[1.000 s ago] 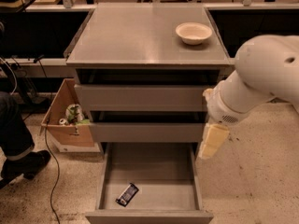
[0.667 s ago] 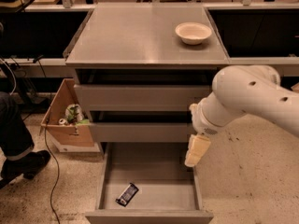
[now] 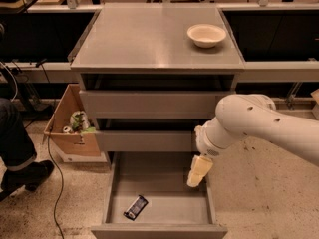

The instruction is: Pick rxbar blueberry from bottom drawer and place on counter

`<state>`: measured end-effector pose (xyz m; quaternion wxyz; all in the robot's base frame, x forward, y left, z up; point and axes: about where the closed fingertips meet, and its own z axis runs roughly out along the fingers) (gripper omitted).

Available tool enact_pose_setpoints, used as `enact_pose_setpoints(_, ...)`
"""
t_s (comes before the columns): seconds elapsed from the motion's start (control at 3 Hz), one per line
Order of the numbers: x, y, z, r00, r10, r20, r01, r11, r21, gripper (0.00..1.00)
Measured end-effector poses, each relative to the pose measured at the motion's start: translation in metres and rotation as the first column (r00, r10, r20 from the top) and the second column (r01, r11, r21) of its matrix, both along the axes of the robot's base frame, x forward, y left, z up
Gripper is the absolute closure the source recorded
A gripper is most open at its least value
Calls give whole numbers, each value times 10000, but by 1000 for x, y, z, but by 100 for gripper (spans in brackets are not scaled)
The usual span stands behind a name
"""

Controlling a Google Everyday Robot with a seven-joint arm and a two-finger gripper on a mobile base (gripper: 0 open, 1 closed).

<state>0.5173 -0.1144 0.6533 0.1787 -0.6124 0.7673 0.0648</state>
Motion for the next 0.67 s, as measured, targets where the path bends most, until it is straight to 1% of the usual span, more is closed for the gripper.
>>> enact_pose_setpoints(0.33, -3, 6, -19, 9998, -186, 111, 182, 9991, 386, 0)
enact_pose_setpoints(0.67, 2, 21, -69, 9993, -268, 249, 239, 9932, 1135, 0)
